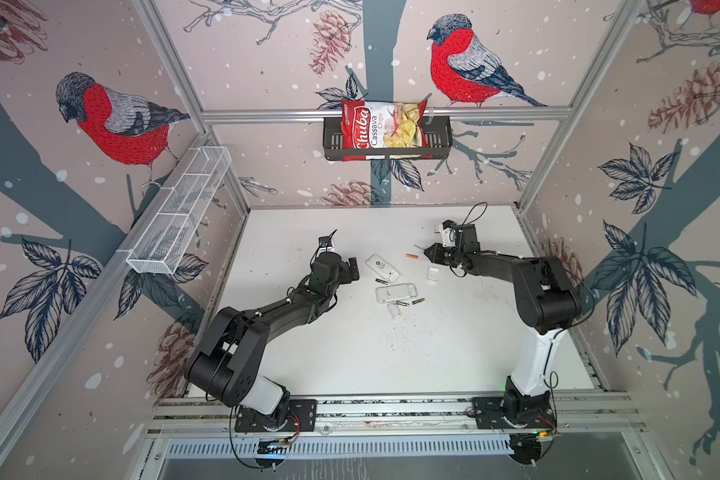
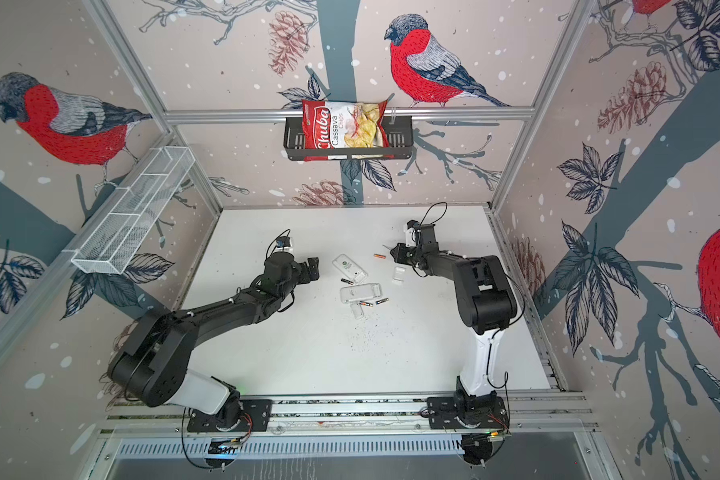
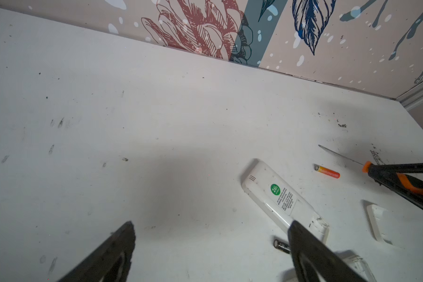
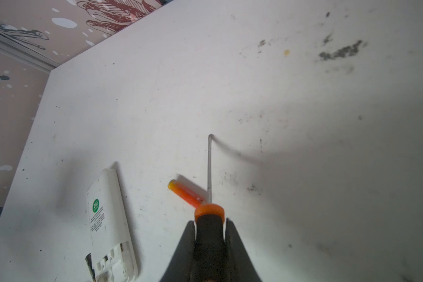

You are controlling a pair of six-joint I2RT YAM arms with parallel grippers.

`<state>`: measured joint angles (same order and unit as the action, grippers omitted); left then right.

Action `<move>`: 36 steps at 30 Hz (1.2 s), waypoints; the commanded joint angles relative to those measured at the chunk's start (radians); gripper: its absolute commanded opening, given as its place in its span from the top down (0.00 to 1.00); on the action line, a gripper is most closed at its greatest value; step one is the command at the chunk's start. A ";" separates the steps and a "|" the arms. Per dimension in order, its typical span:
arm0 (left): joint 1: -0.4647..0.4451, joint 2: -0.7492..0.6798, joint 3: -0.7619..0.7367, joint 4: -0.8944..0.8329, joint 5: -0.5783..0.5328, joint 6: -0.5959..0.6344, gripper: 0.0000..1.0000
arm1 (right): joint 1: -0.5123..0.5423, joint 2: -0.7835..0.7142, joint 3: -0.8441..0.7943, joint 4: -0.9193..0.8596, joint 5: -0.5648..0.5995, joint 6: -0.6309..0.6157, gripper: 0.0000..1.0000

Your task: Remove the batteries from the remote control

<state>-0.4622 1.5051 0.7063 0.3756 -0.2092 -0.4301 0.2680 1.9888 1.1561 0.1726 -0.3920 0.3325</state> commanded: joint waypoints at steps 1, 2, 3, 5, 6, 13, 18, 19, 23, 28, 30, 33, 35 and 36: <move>0.001 -0.008 -0.009 0.022 0.002 -0.007 0.03 | 0.005 0.017 -0.001 -0.054 -0.015 -0.026 1.00; 0.001 -0.008 -0.011 0.026 0.002 -0.009 0.03 | 0.005 0.017 -0.008 -0.051 -0.017 -0.023 1.00; 0.001 -0.005 -0.014 0.028 0.004 -0.010 0.03 | 0.005 0.017 -0.012 -0.047 -0.019 -0.023 1.00; 0.000 -0.005 -0.016 0.031 0.005 -0.012 0.03 | 0.005 0.012 -0.022 -0.042 -0.022 -0.020 1.00; 0.002 -0.005 -0.016 0.030 0.004 -0.012 0.03 | 0.004 0.007 -0.024 -0.040 -0.025 -0.020 1.00; 0.002 -0.007 -0.016 0.027 -0.002 -0.009 0.03 | 0.009 -0.047 -0.070 -0.030 -0.020 -0.011 1.00; 0.001 -0.002 -0.013 0.026 0.001 -0.012 0.03 | 0.013 -0.081 -0.078 -0.035 -0.007 -0.013 1.00; 0.001 -0.002 -0.014 0.026 0.002 -0.014 0.03 | 0.013 -0.089 -0.079 -0.032 -0.001 -0.011 1.00; 0.001 -0.009 -0.014 0.020 0.004 -0.015 0.03 | 0.009 -0.137 -0.087 -0.016 0.019 0.000 1.00; 0.001 -0.035 -0.020 0.006 -0.014 -0.009 0.03 | -0.001 -0.260 -0.192 0.040 0.128 0.031 1.00; 0.001 -0.049 -0.027 0.001 -0.022 -0.006 0.03 | -0.019 -0.315 -0.281 0.093 0.171 0.062 1.00; 0.001 -0.074 -0.046 0.007 -0.029 -0.004 0.03 | -0.059 -0.390 -0.441 0.216 0.193 0.137 1.00; 0.001 -0.090 -0.063 0.013 -0.030 -0.006 0.03 | -0.063 -0.414 -0.508 0.255 0.227 0.149 1.00; 0.001 -0.099 -0.072 0.017 -0.033 -0.006 0.03 | -0.063 -0.419 -0.534 0.268 0.235 0.151 1.00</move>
<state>-0.4622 1.4239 0.6479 0.3729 -0.2199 -0.4397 0.2039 1.5906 0.6674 0.3195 -0.2089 0.4316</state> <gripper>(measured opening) 0.970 0.211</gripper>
